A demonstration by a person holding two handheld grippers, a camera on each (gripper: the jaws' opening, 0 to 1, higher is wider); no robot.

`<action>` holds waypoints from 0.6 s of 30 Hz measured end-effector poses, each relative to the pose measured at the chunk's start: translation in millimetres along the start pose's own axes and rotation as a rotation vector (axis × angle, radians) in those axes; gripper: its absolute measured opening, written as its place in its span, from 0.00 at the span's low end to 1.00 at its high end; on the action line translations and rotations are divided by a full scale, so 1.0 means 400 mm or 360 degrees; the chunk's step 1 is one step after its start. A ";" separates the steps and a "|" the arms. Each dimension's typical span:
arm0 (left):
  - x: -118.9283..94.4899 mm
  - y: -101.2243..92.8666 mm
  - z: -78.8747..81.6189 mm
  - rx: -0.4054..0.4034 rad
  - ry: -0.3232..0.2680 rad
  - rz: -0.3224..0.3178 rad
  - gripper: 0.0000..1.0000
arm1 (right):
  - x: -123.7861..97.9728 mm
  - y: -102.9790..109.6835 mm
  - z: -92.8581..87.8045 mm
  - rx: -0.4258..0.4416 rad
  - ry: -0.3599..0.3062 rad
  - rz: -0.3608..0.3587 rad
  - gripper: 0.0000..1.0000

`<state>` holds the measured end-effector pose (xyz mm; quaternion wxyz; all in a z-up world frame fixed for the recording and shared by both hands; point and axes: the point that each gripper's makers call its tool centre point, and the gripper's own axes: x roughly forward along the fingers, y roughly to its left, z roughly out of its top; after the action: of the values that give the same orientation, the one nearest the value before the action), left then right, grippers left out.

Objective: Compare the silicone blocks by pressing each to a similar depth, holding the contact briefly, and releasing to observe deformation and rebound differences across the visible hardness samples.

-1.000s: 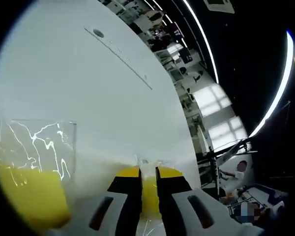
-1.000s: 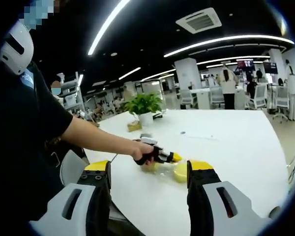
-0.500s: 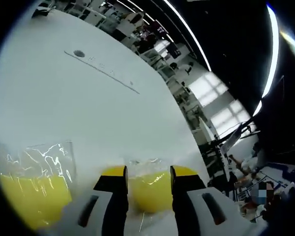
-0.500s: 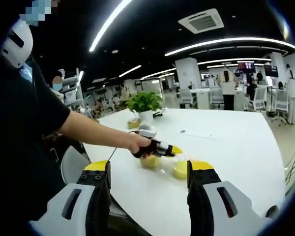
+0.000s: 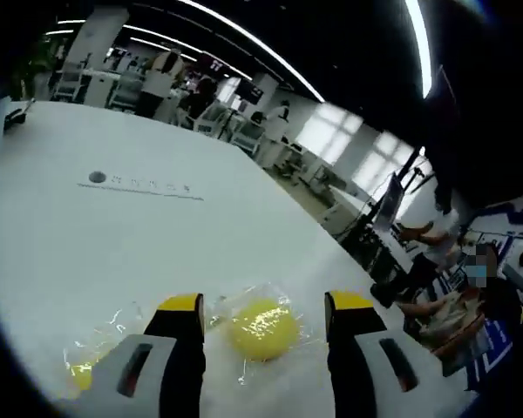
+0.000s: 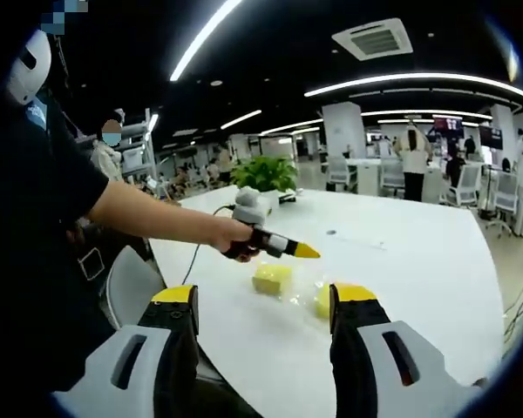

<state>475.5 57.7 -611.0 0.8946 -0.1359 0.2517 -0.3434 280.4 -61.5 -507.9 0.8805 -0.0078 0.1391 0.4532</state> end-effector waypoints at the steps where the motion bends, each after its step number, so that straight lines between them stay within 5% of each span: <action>1: -0.014 -0.003 0.005 0.0064 0.0006 0.0005 0.63 | 0.007 0.000 -0.002 -0.0011 0.0011 0.0004 0.55; 10: -0.170 -0.055 0.086 0.0540 -0.0128 0.0021 0.83 | 0.096 0.009 -0.001 -0.0076 0.0029 0.0092 0.55; 18: -0.322 -0.069 0.080 0.0770 -0.0159 0.0075 0.99 | 0.159 0.016 -0.010 -0.0131 0.0041 0.0129 0.61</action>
<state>395.7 127.8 -526.7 0.9202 0.0712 0.1207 -0.3656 309.4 -7.7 -527.2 0.8585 -0.0442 0.1318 0.4937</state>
